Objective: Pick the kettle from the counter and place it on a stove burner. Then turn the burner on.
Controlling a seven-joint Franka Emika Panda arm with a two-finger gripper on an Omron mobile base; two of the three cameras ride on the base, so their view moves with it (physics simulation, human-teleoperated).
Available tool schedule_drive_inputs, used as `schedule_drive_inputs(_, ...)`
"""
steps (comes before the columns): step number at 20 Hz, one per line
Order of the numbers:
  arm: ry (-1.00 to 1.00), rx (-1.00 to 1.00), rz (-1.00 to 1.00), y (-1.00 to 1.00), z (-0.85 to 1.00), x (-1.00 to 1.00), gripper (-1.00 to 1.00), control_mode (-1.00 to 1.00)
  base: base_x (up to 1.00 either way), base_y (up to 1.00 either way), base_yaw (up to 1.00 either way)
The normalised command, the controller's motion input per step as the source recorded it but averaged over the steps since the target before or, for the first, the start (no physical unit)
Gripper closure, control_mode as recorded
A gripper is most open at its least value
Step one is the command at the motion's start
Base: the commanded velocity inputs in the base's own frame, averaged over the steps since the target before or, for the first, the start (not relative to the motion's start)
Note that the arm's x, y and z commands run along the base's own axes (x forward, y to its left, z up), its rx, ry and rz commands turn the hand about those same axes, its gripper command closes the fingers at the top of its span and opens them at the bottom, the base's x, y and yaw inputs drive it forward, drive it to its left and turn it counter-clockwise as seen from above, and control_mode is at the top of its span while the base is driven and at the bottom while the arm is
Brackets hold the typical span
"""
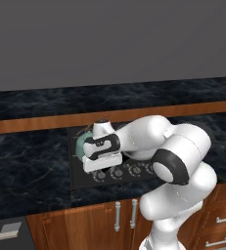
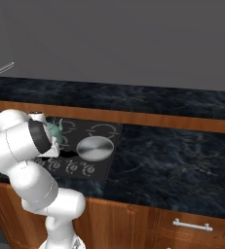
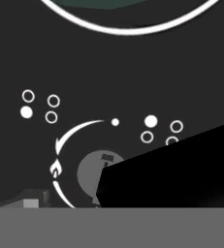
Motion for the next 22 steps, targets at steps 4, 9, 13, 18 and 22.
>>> schedule_drive_inputs(4, 0.0, 0.0, 0.0, 0.0, 0.0, 0.0, -1.0, -1.0, 0.0, 0.0, 0.0)
schedule_drive_inputs(9, 0.0, 0.0, 0.0, 0.0, 0.0, 0.0, -1.0, -1.0, 0.0, 0.0, 0.0)
schedule_drive_inputs(13, 0.0, 0.0, 0.0, 0.0, 0.0, 0.03, -1.0, -1.0, 0.0, 0.0, 0.0)
schedule_drive_inputs(18, -0.01, 0.0, 0.0, 0.0, 0.0, 0.04, -1.0, -1.0, 0.0, 0.0, 0.0)
schedule_drive_inputs(22, 0.0, 0.0, 0.0, 0.0, 0.0, 0.01, -1.0, -1.0, 0.0, 0.0, 0.0)
